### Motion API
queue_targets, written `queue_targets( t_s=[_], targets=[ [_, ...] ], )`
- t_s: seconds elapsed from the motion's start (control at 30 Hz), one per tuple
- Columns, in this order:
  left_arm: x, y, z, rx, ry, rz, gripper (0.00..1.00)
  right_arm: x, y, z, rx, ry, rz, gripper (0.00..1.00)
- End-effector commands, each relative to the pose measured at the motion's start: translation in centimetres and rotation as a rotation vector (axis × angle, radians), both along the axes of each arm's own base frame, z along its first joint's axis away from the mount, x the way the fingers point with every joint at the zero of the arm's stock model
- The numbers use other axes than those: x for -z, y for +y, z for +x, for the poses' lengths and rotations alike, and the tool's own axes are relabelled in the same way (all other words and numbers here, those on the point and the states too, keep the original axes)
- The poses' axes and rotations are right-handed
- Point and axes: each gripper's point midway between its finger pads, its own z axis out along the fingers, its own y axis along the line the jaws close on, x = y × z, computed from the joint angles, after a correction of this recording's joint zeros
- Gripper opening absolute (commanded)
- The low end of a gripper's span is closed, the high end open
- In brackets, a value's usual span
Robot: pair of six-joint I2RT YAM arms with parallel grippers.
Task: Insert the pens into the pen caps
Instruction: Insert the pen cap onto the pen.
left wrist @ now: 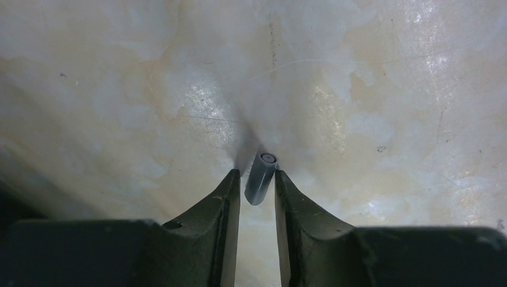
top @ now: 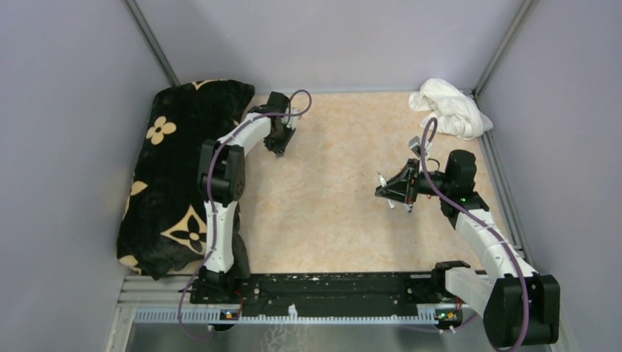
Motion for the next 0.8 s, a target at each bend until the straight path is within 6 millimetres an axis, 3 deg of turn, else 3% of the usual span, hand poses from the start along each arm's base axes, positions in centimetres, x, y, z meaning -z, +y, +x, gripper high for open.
queue_targets(
  t_s=[0.0, 0.13, 0.33, 0.5, 0.63, 0.73, 0.77],
  targets=[
    [0.8, -0.2, -0.5, 0.012, 0.046, -0.02, 0.32, -1.9, -0.1, 0.4, -0.007, -0.086, 0.006, 0.0],
    [1.3, -0.3, -1.2, 0.007, 0.082, -0.031, 0.23, -2.0, -0.1, 0.4, -0.009, -0.088, 0.008, 0.0],
    [1.0, -0.6, -3.4, -0.053, 0.15, -0.061, 0.0, -2.1, -0.1, 0.2, -0.015, -0.09, 0.011, 0.0],
    [-2.4, -3.6, -4.8, -0.099, 0.076, -0.218, 0.0, -2.2, -0.1, -0.1, -0.029, -0.097, 0.016, 0.0],
    [-4.9, -6.3, -7.6, -0.106, 0.017, -0.386, 0.0, -2.2, 0.0, -0.3, -0.037, -0.107, 0.018, 0.0],
    [-7.9, -8.4, -9.6, -0.09, -0.048, -0.544, 0.0, -2.2, 0.0, -0.5, -0.044, -0.116, 0.017, 0.0],
    [-10.0, -9.3, -9.9, -0.074, -0.112, -0.624, 0.0, -2.1, 0.0, -0.6, -0.05, -0.116, 0.018, 0.0]
  ],
)
